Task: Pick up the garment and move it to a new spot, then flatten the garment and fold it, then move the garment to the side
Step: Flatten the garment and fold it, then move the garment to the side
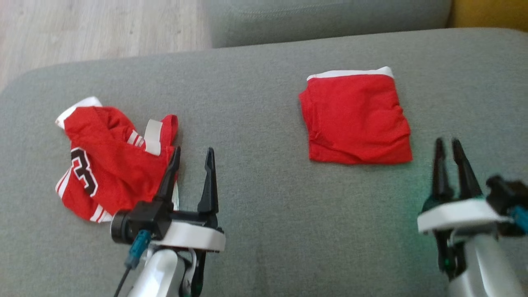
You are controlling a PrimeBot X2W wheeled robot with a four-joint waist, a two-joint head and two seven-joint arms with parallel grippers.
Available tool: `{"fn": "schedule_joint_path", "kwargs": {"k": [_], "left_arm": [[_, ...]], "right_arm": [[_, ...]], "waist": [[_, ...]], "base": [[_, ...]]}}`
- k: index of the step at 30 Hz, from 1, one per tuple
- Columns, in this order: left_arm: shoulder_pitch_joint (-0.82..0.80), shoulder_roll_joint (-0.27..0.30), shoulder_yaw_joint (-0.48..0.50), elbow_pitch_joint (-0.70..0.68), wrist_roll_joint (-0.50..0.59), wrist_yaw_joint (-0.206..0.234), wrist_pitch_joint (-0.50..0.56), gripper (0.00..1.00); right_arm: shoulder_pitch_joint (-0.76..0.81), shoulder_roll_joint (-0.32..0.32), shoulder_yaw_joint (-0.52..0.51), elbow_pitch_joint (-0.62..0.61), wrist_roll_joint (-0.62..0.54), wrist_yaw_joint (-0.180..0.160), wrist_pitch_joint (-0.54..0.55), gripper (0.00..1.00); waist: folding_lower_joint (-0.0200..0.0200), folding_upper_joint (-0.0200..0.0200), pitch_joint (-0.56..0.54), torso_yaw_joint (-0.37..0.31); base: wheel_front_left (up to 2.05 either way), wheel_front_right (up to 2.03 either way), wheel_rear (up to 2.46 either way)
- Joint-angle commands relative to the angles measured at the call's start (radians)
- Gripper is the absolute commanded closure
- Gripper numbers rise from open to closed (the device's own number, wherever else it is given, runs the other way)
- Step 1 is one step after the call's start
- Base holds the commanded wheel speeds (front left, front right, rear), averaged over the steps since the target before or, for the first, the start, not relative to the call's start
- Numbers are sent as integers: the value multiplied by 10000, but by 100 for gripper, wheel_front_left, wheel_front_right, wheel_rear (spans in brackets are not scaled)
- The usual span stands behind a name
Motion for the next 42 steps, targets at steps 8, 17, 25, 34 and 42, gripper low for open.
{"fn": "schedule_joint_path", "kwargs": {"k": [8,17,25,34,42], "left_arm": [[254,55,345,-213,-158,-73,-53,0],[-110,55,200,-302,-52,-122,-53,0],[-649,55,13,-293,-7,-157,-53,0],[-1017,55,-232,-209,-136,-98,-53,0],[-1024,55,-129,-94,-97,-80,-53,0]], "right_arm": [[690,45,388,-816,-24,-7,-108,0],[-53,45,183,-495,-318,-7,108,0],[-2171,45,-570,916,-603,-7,1646,0],[-4169,-116,-1569,3569,-1197,-7,3149,0],[-4766,-588,-801,5257,-821,-7,3900,100]], "waist": [[2,-1,-355,-160],[2,-1,291,137],[2,-1,1266,652],[2,-1,1734,1165],[2,-1,1623,1160]], "base": [[0,0,0],[0,0,0],[0,0,0],[0,0,0],[0,0,0]]}}
